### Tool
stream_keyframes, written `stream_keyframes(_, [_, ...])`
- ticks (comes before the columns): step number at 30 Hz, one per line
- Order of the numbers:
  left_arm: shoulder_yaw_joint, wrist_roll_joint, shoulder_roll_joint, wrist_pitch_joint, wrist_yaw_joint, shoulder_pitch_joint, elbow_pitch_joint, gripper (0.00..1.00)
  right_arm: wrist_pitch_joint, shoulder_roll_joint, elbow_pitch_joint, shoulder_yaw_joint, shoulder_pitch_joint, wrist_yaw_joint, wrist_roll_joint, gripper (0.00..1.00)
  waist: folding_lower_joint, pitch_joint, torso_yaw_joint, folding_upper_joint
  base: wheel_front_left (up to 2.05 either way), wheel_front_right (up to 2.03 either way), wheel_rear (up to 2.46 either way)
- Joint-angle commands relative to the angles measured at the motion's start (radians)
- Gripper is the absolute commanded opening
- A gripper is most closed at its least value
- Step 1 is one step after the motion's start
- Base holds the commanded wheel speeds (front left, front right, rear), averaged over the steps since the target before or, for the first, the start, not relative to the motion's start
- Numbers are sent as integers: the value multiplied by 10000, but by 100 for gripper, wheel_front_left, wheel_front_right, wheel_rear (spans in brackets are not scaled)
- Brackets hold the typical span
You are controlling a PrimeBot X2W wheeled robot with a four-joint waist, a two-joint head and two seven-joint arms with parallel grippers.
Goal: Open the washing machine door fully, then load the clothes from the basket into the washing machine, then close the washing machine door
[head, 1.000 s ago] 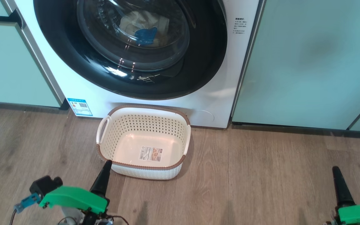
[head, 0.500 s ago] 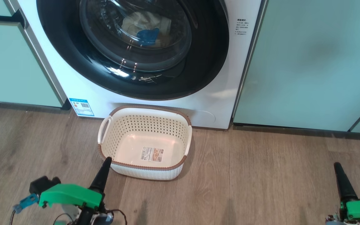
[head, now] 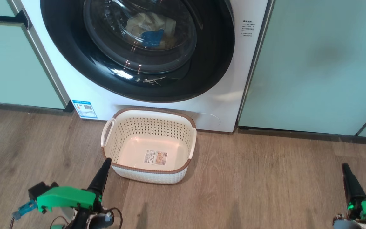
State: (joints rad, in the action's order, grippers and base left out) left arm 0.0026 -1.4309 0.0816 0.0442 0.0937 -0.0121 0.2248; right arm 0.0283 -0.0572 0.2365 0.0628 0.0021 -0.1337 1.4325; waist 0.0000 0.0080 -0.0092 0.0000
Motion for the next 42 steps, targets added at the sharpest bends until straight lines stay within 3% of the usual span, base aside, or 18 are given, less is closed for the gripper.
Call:
stream_keyframes(1, [435,-373,48,72,113,-658,-195,0,135,-235,-258,-81,-697,26,388,0,0,-6,11,0,0,0,0])
stream_keyframes(18, [772,-2060,-68,417,370,-930,188,0,517,-228,56,97,-1064,30,2106,0,0,-48,92,0,0,0,0])
stream_keyframes(42, [864,-1983,-133,491,370,-937,193,0,605,-151,64,205,-1072,30,2015,0,0,-48,92,0,0,0,0])
